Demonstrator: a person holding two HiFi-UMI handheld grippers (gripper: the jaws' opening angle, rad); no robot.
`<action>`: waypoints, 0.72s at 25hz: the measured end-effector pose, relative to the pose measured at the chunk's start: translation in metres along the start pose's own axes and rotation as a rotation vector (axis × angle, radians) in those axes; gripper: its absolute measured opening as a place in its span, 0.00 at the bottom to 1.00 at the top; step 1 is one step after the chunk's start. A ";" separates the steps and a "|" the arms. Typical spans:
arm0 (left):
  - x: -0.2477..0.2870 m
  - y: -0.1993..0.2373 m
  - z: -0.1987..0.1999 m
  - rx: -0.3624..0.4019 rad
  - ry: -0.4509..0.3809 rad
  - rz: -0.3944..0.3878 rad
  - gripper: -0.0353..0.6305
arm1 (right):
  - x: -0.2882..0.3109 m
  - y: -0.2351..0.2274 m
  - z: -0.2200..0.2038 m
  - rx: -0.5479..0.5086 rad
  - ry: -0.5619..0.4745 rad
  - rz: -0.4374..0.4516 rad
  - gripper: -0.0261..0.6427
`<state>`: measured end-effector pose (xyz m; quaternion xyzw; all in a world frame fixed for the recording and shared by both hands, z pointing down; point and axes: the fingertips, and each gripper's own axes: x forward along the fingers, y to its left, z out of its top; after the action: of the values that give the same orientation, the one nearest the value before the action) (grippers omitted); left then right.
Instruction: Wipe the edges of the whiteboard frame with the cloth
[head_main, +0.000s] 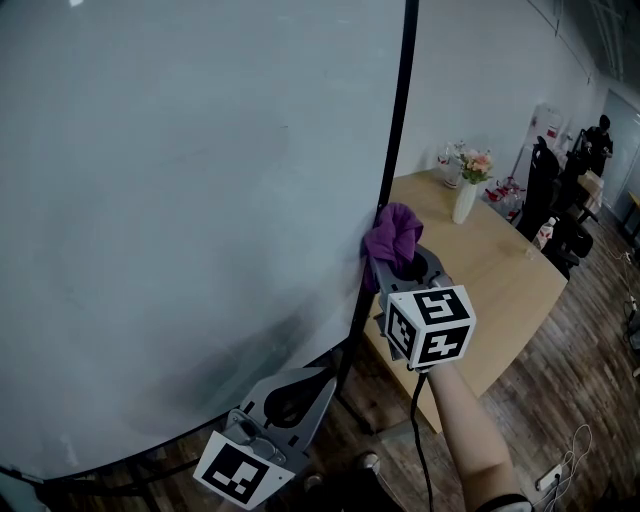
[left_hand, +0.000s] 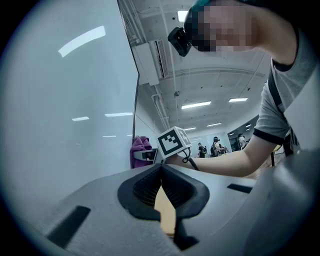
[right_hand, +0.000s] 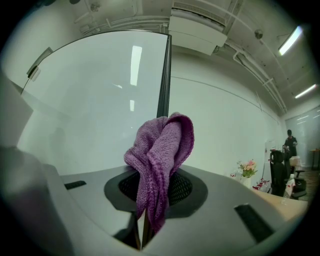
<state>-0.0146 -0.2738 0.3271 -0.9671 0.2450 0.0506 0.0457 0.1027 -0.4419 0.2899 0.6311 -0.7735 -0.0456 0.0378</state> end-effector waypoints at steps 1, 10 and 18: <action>-0.001 0.000 -0.001 -0.001 0.002 0.001 0.08 | -0.001 0.001 -0.001 -0.004 -0.005 -0.002 0.17; -0.002 0.003 -0.008 -0.015 0.010 0.007 0.08 | -0.001 0.009 -0.007 -0.009 -0.017 0.005 0.16; -0.004 0.002 -0.009 -0.018 0.011 0.015 0.08 | -0.001 0.016 -0.026 0.033 0.016 0.026 0.16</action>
<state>-0.0186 -0.2741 0.3362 -0.9659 0.2520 0.0477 0.0352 0.0901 -0.4381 0.3181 0.6218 -0.7820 -0.0273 0.0342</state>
